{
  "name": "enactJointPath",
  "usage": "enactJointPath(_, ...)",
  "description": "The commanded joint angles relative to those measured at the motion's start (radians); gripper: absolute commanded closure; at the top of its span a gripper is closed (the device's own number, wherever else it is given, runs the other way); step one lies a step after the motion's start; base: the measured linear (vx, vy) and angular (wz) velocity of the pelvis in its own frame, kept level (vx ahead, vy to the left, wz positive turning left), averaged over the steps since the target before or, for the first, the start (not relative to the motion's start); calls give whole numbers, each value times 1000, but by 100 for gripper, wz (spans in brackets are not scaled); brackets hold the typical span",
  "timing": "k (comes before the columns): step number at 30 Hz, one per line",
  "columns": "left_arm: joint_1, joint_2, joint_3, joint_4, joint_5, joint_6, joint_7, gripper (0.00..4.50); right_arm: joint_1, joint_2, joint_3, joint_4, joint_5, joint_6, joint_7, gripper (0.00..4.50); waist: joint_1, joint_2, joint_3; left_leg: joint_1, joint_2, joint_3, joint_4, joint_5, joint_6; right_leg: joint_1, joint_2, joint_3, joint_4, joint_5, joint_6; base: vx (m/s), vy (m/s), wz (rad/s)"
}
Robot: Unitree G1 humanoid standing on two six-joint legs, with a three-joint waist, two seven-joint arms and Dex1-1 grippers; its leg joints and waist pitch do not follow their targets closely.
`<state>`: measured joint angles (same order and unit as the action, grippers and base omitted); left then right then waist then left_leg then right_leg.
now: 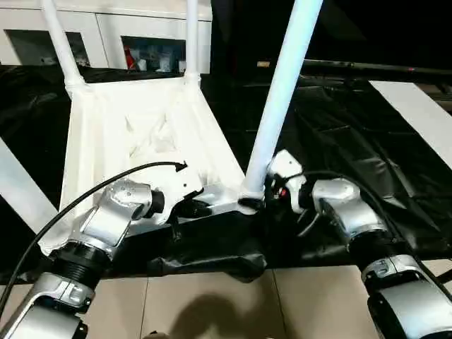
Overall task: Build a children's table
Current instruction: Rotate leg to tighten
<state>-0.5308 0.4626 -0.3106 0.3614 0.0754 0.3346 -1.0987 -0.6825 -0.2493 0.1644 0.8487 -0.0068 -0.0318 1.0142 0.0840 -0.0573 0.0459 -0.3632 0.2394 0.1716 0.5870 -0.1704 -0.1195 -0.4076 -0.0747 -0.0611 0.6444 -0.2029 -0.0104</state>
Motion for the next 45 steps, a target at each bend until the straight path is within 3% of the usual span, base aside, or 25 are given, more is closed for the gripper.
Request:
enactJointPath(1, 37, 20, -63, 49, 41, 43, -25, 445, -32, -4, -3, 21, -1, -11, 4, 88, 3, 7, -58, 6, -8, 11, -66, -202, 18, 51, -50, 40, -82, -166, -203, 0, 0, 0)
enactJointPath(7, 34, 24, -62, 45, 23, 55, -54, 445, -50, 11, -13, 61, 6, -24, -1, 88, 1, 8, -59, 5, -9, 10, -67, -210, 14, 52, -50, 40, -81, -161, -211, 0, 0, 0)
enactJointPath(16, 27, 33, -60, 53, 18, 43, -60, 450, -69, 17, -13, 100, 13, -27, 20, 170, -3, 8, -58, 6, -9, 10, -68, -217, 17, 51, -50, 39, -82, -163, -218, 0, 0, 0)
enactJointPath(20, 28, 43, -51, 51, 10, 44, -70, 450, -77, 20, -17, 122, 16, -37, 22, 175, -5, 4, -56, 6, -8, 10, -69, -234, 15, 50, -52, 40, -85, -205, -210, 0, 0, 0)
enactJointPath(27, 34, 51, -28, 47, -6, 39, -68, 450, -83, 29, -32, 144, 25, -43, -6, 176, -12, 5, -57, 5, -9, 9, -70, -222, 19, 51, -51, 39, -81, -175, -219, 0, 0, 0)
enactJointPath(29, 28, 18, 8, 61, -24, 48, -13, 450, -97, 48, -65, 183, 29, -38, -124, 176, -15, 6, -54, 5, -9, 9, -71, -235, 15, 49, -51, 40, -84, -191, -219, 0, 0, 0)
enactJointPath(30, 20, -22, 38, 81, -35, 55, 51, 450, -110, 71, -104, 228, 38, -23, -266, 176, -19, 4, -51, 8, -11, 9, -72, -254, 1, 46, -52, 40, -89, -242, -210, 0, 0, 0)
enactJointPath(33, 11, -66, 63, 96, -41, 72, 125, 450, -116, 99, -145, 265, 57, 0, -405, 177, -22, 3, -50, 9, -10, 5, -76, -283, -19, 45, -55, 39, -96, -322, -183, 0, 0, 0)
enactJointPath(35, 1, -107, 83, 108, -44, 98, 195, 450, -113, 122, -167, 282, 66, 15, -500, 177, -22, 1, -49, 15, -10, 6, -75, -299, -21, 37, -52, 39, -100, -335, -169, 0, 0, 0)
enactJointPath(40, -56, -241, 83, 189, 4, 184, 410, 450, -114, 244, -205, 326, 70, 36, -839, 177, -19, 3, -51, 16, -13, 7, -75, -299, -28, 34, -49, 40, -101, -325, -144, 0, 0, 0)
enactJointPath(45, -88, -288, 57, 256, 38, 164, 454, 450, -147, 322, -196, 335, 65, -6, -831, 177, -17, 6, -53, 13, -17, 7, -76, -317, -18, 34, -48, 39, -105, -323, -122, 0, 0, 0)
